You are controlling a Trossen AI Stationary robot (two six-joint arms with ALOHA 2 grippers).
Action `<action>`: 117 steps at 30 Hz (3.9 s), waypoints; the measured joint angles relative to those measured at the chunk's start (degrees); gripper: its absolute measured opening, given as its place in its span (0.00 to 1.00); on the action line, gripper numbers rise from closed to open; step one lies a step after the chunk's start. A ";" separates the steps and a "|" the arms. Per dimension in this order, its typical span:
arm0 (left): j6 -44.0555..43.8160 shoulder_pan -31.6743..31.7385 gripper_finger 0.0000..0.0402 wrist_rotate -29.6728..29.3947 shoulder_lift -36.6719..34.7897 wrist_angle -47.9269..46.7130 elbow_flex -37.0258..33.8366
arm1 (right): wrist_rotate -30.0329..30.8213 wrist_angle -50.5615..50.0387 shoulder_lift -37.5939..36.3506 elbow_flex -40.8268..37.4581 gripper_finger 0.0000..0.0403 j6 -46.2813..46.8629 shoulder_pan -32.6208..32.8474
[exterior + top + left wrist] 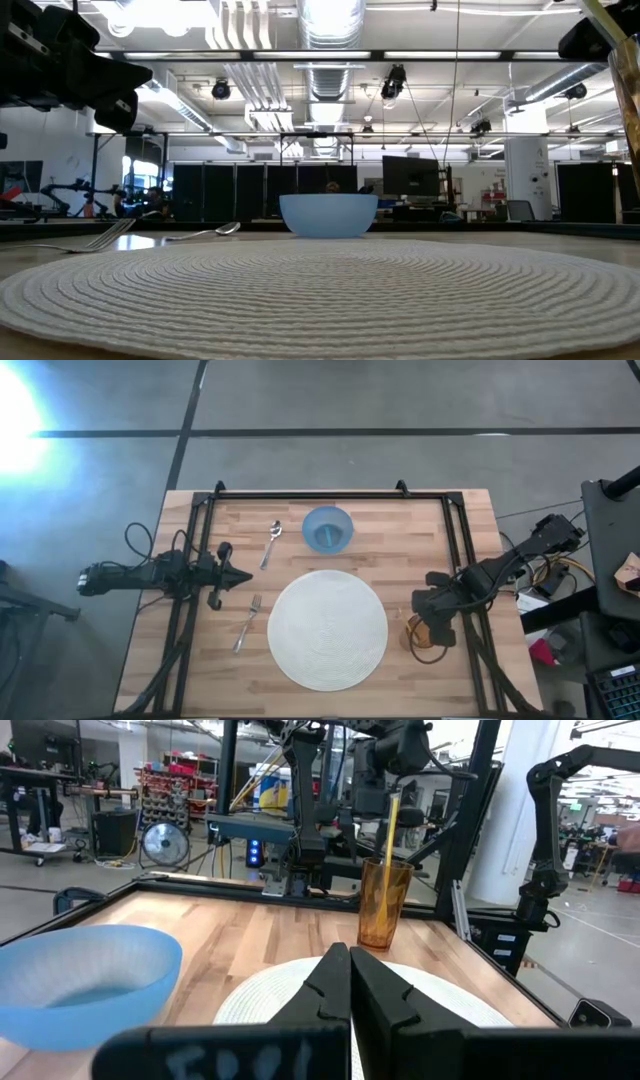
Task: Pick & Place Utensil
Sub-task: Move the brown cup to the top right of the white mat
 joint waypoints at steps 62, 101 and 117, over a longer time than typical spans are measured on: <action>0.09 -0.01 0.00 0.00 0.01 -0.03 0.00 | 0.87 -5.27 0.76 19.39 0.02 -22.39 -50.18; 0.06 -0.01 0.00 -0.47 0.00 -0.01 0.00 | -1.33 4.79 5.92 5.16 0.02 -27.77 -50.15; -0.11 -0.01 0.00 -0.59 0.01 0.01 0.00 | -2.99 6.56 11.11 5.29 0.02 -27.90 -50.27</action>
